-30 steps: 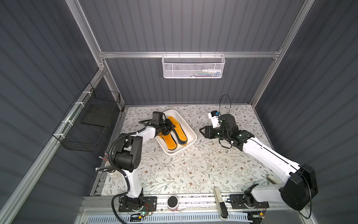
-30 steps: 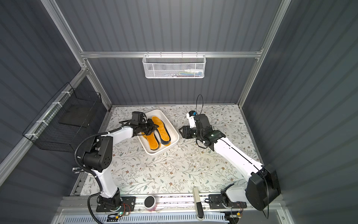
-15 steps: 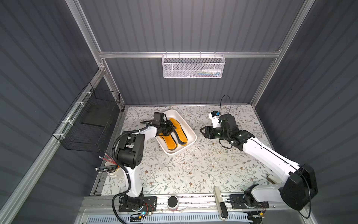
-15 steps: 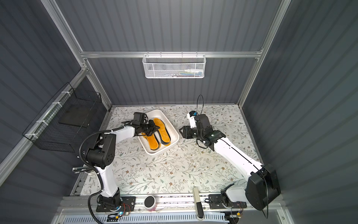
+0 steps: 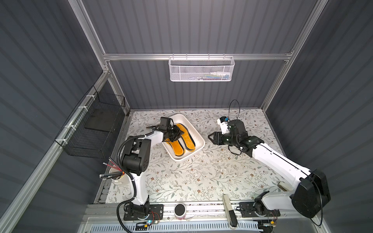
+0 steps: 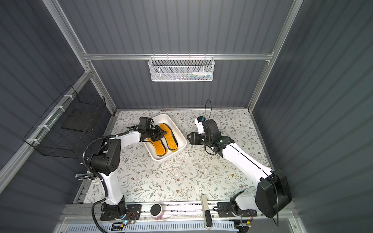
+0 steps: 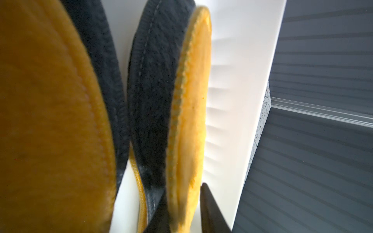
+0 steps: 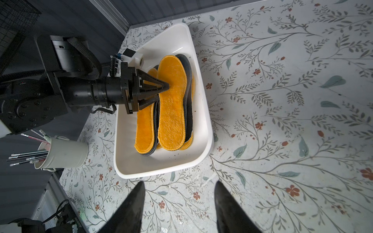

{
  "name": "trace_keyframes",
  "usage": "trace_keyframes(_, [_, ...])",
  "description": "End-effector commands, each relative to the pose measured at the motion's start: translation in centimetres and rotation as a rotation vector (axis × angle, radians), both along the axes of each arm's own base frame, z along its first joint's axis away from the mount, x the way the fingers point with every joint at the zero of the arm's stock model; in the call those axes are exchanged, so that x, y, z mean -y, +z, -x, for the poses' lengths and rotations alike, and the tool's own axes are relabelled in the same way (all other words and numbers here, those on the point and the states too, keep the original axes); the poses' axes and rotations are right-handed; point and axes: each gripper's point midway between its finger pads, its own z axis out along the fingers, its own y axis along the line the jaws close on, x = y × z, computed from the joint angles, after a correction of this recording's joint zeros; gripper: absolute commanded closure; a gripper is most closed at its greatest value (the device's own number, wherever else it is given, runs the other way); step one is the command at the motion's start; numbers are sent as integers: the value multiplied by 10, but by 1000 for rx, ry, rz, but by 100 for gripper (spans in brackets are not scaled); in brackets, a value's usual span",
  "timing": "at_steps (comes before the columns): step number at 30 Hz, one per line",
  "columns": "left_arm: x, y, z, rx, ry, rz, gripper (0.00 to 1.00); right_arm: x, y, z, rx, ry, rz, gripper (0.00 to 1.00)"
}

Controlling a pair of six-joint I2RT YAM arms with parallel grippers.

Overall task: Put the insoles into the storage box
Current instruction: Place the insole in the storage box.

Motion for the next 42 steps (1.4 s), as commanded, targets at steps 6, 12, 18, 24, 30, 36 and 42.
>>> trace_keyframes(6, [-1, 0, -1, -8, -20, -31, 66, 2, -2, 1, -3, -2, -12, 44])
trace_keyframes(12, [-2, 5, -3, 0, -36, -60, 65, 2, -4, 1, -5, -3, -12, 43])
trace_keyframes(18, [-11, 10, -2, 10, -42, -130, 62, 2, -5, 1, -7, -3, -12, 42])
trace_keyframes(24, [-10, 7, -1, -3, -55, -133, 60, 1, -7, 1, -14, 3, -15, 42])
trace_keyframes(30, [-14, 9, -3, 5, -48, -165, 57, 1, -7, 2, -12, 7, -15, 41])
trace_keyframes(36, [-20, 10, -3, 7, -48, -209, 56, 1, -10, 2, -22, 6, -13, 41])
trace_keyframes(42, [-26, 3, -3, -2, -35, -248, 54, 2, -11, 2, -24, 7, -13, 40])
